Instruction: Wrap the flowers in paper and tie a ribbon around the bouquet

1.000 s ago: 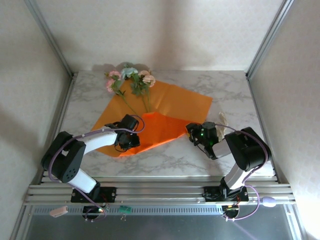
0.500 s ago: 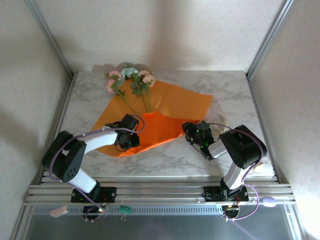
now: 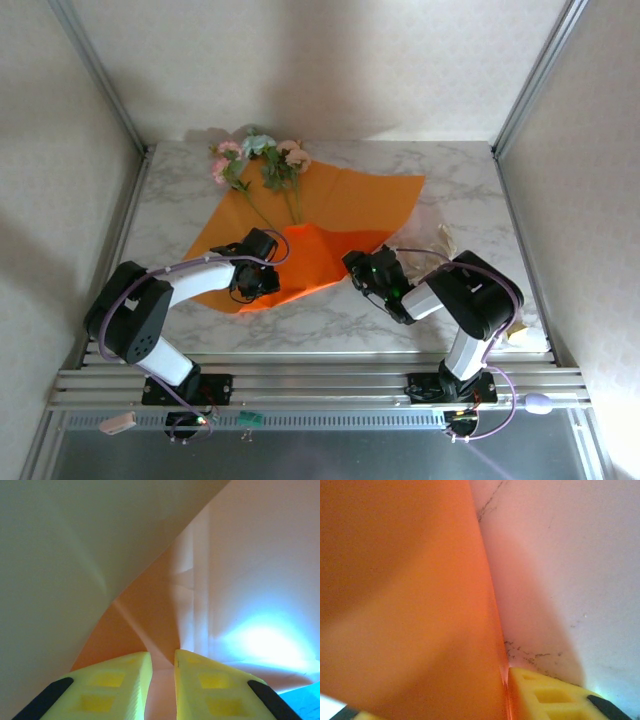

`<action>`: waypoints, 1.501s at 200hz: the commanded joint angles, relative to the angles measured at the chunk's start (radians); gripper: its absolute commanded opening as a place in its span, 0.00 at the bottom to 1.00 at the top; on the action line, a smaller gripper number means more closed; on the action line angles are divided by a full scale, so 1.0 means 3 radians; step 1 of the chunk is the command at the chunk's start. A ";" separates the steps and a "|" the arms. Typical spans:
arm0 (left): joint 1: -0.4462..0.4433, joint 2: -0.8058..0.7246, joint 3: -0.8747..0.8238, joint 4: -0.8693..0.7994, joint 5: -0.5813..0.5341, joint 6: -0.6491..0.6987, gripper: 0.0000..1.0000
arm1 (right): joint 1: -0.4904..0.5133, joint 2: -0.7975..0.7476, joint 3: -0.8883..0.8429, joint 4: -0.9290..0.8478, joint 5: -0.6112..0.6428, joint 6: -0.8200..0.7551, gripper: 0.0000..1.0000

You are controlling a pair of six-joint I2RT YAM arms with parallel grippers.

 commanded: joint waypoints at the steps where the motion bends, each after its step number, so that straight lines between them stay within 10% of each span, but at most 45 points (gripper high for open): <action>1: 0.0032 0.0174 -0.0062 0.0004 -0.0125 0.0079 0.19 | 0.0175 0.0136 0.0026 -0.0684 -0.0300 0.0025 0.32; 92: 0.0053 0.0302 -0.0137 -0.0329 -0.0549 -0.0074 0.02 | -0.0033 -0.0153 -0.0122 -0.0990 -0.0168 -0.0051 0.01; 257: 0.0064 0.0344 -0.0032 -0.0456 -0.0540 -0.0037 0.00 | -0.0703 -0.0329 0.0026 -0.1336 -0.0489 -0.0341 0.24; 300: 0.0022 0.0033 0.0263 -0.0750 -0.0419 -0.0177 0.02 | -0.0617 -0.0440 0.0080 -0.1417 -0.0266 -0.0221 0.14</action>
